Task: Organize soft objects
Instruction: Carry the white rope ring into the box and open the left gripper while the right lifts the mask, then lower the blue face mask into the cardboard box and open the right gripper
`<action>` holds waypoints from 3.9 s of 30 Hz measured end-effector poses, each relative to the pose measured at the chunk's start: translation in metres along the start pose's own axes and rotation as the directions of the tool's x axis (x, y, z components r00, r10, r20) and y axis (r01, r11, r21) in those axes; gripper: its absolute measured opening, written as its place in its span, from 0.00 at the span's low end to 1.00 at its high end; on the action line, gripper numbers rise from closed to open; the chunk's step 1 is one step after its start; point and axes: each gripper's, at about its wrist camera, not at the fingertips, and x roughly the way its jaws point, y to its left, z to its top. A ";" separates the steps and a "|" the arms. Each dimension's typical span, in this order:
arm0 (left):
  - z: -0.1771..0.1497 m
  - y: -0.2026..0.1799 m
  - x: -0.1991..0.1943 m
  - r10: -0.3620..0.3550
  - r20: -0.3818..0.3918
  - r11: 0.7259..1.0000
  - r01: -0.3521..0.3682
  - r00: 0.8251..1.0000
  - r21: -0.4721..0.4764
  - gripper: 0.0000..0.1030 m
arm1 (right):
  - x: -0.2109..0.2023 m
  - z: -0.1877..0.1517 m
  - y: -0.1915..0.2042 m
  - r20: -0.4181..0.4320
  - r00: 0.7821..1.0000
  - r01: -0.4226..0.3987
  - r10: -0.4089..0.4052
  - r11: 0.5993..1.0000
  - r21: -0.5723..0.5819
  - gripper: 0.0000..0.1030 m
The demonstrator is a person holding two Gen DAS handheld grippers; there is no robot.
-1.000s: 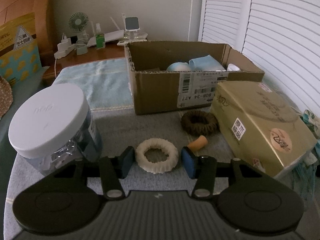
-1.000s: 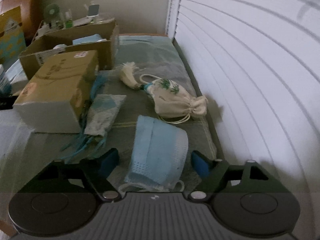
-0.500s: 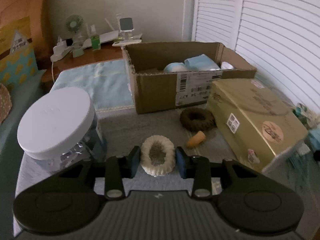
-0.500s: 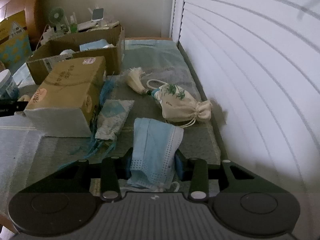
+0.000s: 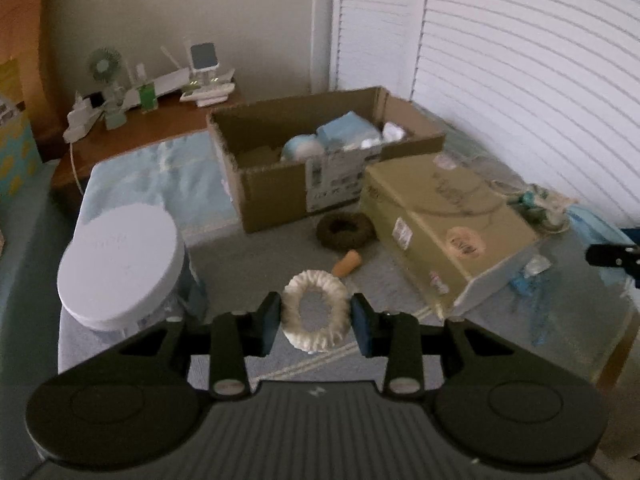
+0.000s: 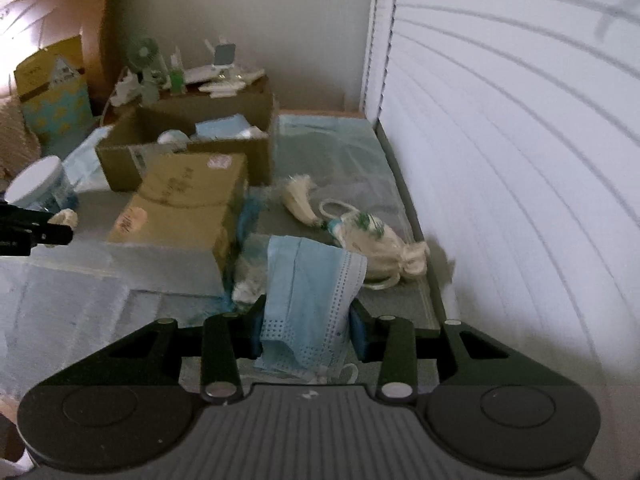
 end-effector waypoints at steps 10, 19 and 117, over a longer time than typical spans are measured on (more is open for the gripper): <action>0.057 0.002 -0.003 -0.024 0.101 0.999 0.021 0.995 0.034 0.36 | -0.014 0.026 0.018 0.082 0.995 -0.051 0.057 0.996 -0.068 0.44; 0.109 0.013 0.041 0.015 0.138 1.000 -0.018 0.990 0.019 0.36 | -0.010 0.039 0.023 0.097 0.993 -0.061 0.069 0.994 -0.092 0.44; -0.028 0.033 -0.058 0.213 0.151 0.966 -0.185 0.965 -0.179 0.99 | 0.065 0.174 0.134 0.104 0.940 -0.305 0.324 0.938 -0.164 1.00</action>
